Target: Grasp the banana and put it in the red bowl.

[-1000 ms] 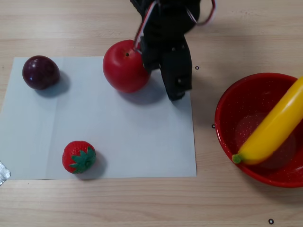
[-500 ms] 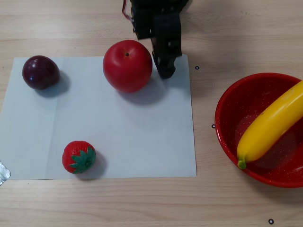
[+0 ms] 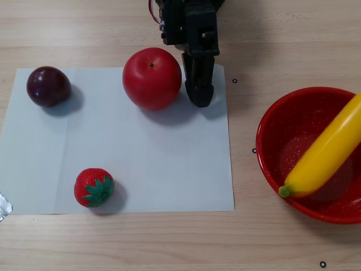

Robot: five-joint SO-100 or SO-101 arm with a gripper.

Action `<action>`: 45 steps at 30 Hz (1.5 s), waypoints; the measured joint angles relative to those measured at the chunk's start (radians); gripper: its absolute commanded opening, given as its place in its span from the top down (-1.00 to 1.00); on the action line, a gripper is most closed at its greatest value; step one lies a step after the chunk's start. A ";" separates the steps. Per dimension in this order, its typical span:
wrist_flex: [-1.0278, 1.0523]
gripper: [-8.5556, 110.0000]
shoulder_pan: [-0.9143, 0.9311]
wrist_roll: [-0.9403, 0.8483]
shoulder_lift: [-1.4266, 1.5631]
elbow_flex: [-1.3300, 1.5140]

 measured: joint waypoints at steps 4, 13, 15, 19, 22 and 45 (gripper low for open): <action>0.008 0.85 0.005 -0.083 0.006 0.003; 0.186 0.85 0.028 -0.129 0.035 0.003; 0.218 0.85 0.028 -0.129 0.037 0.003; 0.219 0.85 0.028 -0.129 0.037 0.003; 0.232 0.85 0.020 -0.129 0.037 0.003; 0.233 0.85 0.008 -0.149 0.037 0.003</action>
